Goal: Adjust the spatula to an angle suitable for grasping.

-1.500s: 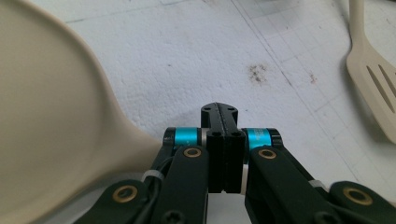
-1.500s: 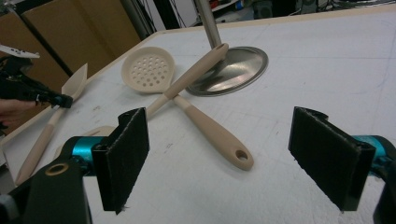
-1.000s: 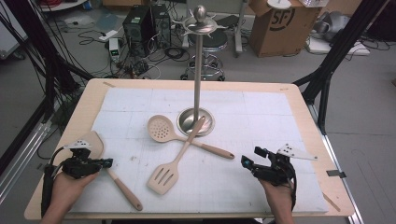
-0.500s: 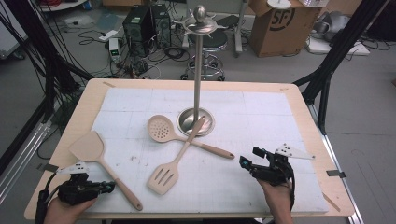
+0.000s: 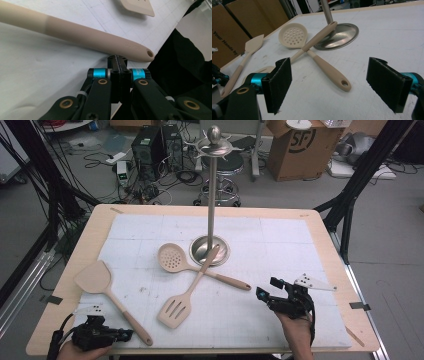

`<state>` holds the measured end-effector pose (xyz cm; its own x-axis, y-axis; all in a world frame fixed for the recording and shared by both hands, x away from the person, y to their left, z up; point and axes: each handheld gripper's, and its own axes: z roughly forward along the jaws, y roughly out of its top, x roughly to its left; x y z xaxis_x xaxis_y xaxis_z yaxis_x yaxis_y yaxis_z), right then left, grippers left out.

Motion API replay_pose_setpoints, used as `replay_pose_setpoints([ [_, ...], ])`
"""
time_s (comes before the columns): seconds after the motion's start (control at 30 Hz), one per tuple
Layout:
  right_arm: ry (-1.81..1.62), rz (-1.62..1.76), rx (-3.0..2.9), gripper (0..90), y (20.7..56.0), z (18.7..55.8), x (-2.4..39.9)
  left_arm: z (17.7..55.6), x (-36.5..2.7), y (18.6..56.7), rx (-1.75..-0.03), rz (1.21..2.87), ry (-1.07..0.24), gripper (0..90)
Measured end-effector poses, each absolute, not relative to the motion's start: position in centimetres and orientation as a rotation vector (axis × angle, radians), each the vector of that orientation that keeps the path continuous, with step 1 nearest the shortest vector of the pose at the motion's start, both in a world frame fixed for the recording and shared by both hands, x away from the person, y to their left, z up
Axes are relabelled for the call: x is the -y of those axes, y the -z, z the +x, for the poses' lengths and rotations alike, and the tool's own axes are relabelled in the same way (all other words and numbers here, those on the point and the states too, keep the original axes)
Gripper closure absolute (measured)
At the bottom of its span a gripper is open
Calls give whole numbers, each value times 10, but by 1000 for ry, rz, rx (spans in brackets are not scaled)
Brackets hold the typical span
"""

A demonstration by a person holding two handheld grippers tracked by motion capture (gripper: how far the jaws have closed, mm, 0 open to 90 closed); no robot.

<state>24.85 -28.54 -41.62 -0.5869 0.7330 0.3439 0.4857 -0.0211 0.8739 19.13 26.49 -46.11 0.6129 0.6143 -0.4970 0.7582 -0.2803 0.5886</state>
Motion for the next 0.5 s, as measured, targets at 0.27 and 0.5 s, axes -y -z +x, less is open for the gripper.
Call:
replay_pose_setpoints([
  [0.27,-1653,1289,-2028,196,416,249,286,206,-251,462,-1084,1983,228,899],
  [0.5,-1658,1294,-2015,196,415,248,288,216,-243,463,-1089,1967,220,899],
])
